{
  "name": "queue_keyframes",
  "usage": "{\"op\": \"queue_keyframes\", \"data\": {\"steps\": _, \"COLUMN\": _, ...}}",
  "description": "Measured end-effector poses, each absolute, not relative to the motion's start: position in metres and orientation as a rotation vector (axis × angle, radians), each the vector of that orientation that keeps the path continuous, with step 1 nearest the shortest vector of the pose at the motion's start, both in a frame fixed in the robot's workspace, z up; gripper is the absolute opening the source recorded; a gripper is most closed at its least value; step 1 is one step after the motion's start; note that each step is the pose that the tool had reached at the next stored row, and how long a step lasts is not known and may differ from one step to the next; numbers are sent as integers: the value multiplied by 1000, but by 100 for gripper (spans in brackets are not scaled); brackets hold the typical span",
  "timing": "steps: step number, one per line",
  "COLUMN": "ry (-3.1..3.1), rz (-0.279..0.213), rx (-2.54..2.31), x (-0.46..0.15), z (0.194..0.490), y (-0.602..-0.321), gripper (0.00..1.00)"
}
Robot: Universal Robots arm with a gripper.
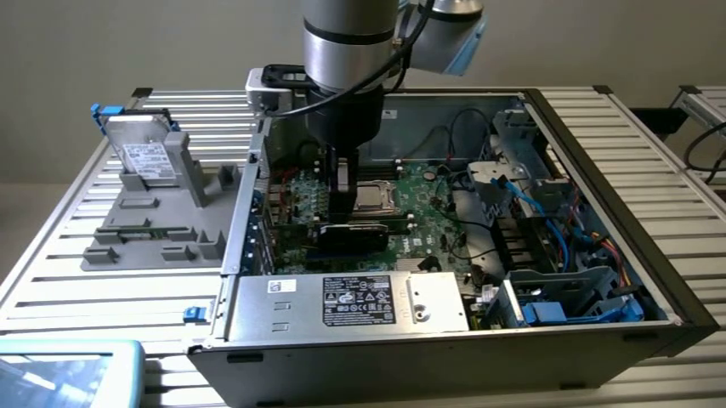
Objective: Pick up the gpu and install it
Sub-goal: 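Press down on the gpu until it lock into place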
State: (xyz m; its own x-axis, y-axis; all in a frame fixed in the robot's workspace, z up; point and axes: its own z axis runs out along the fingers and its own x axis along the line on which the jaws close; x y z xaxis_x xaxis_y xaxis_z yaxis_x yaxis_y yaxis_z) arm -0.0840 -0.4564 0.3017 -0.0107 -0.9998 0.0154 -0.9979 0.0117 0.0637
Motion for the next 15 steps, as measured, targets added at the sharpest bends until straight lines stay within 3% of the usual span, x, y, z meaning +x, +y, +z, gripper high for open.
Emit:
{"op": "queue_keyframes", "data": {"steps": 8, "ry": -2194, "rz": -53, "rx": 2169, "x": -84, "z": 302, "y": -456, "gripper": 40}}
{"op": "queue_keyframes", "data": {"steps": 12, "ry": -2194, "rz": -53, "rx": 2169, "x": -84, "z": 302, "y": -456, "gripper": 16}}
{"op": "queue_keyframes", "data": {"steps": 15, "ry": -2193, "rz": -50, "rx": 2168, "x": -86, "z": 300, "y": -456, "gripper": 12}}
